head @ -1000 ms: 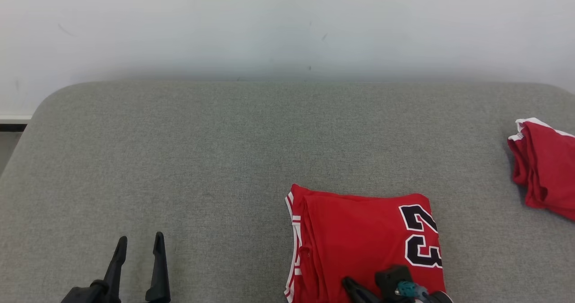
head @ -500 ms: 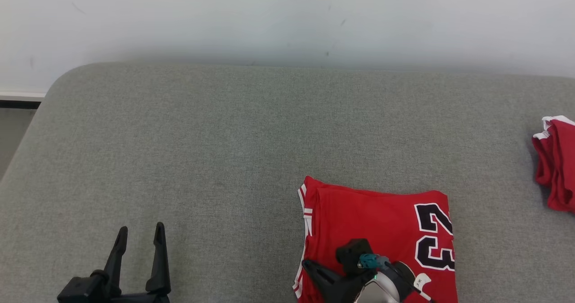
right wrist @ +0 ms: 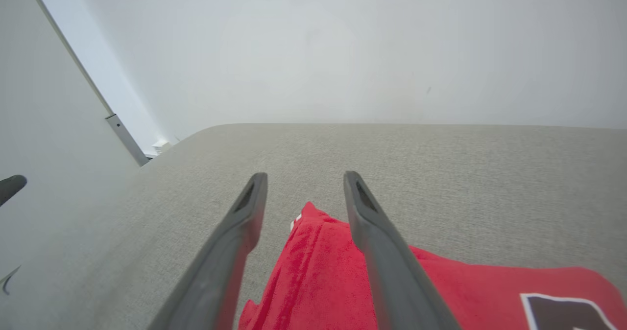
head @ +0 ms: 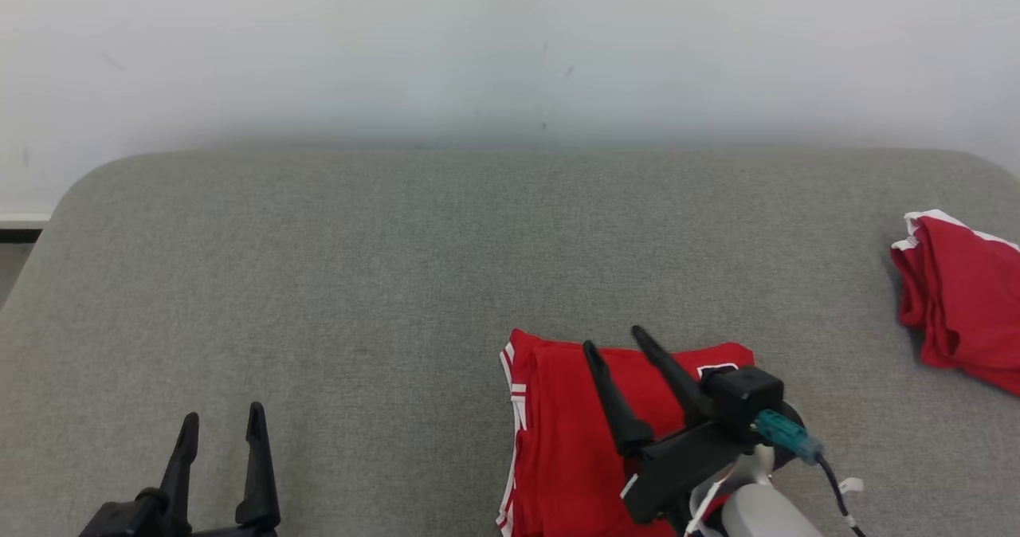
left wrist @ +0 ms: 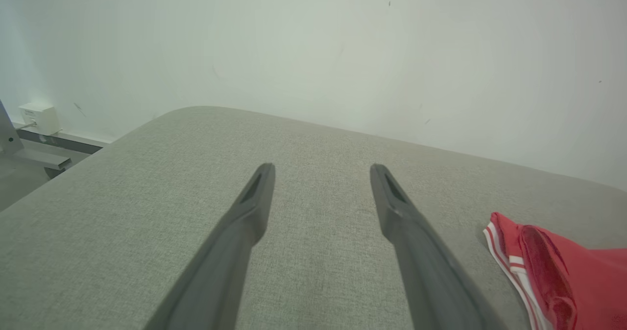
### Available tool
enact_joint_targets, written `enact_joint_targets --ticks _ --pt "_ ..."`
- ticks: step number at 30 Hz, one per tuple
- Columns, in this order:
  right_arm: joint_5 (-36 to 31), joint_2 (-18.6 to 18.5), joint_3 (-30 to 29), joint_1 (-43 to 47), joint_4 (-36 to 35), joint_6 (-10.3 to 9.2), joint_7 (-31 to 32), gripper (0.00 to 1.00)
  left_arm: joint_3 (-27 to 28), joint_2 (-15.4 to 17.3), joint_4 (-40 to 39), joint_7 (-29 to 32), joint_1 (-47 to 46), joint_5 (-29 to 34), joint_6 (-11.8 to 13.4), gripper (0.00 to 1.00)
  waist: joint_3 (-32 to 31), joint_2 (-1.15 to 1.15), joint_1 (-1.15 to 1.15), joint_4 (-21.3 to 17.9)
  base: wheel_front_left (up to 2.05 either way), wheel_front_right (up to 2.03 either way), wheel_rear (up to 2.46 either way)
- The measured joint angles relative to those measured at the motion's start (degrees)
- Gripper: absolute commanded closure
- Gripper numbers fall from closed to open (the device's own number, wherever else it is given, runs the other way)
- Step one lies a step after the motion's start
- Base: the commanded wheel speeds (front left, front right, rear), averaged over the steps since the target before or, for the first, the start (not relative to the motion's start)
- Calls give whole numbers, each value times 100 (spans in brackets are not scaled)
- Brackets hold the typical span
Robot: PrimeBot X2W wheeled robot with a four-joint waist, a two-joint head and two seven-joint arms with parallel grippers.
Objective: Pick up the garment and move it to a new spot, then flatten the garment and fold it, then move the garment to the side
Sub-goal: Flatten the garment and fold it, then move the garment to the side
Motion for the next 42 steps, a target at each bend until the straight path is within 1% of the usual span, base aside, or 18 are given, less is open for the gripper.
enact_joint_targets --ticks 4,7,9,12,18,27,28,36,42 --pt "-385 3 -694 300 -514 0 -231 0 70 -2 -46 0 88 0 22 0 -119 0 0 -164 0 0 0" --pt "-648 3 -1048 521 -900 0 -288 0 130 -1 -99 -1 111 -9 23 0 -181 0 0 -298 0 0 0" --pt "-787 -14 -1236 665 -1025 0 -265 0 168 0 -122 -1 162 -10 9 0 -217 0 0 -381 0 0 0" --pt "-975 -97 -1500 834 -1085 0 -134 0 201 -2 -136 0 215 -9 -9 0 -262 0 0 -490 0 0 0" --pt "-1092 -145 -1876 1101 -1003 0 32 0 259 -1 -134 0 282 27 -49 0 -342 0 0 -626 0 0 0" --pt "-1138 -211 -1948 1283 -684 0 -126 0 302 -2 -53 0 378 163 -113 0 -490 0 0 -676 0 0 0" --pt "-1144 -213 -1939 1313 -620 0 -167 0 315 0 -30 0 442 202 -153 0 -525 0 -1 -690 0 0 0" --pt "-1140 -208 -1939 1335 -508 0 -191 0 381 -1 44 0 465 247 -181 0 -597 0 -1 -746 0 0 0" --pt "-1127 -201 -1954 1369 -432 0 -146 0 379 -1 97 0 474 289 -155 0 -612 0 -1 -745 0 0 0"
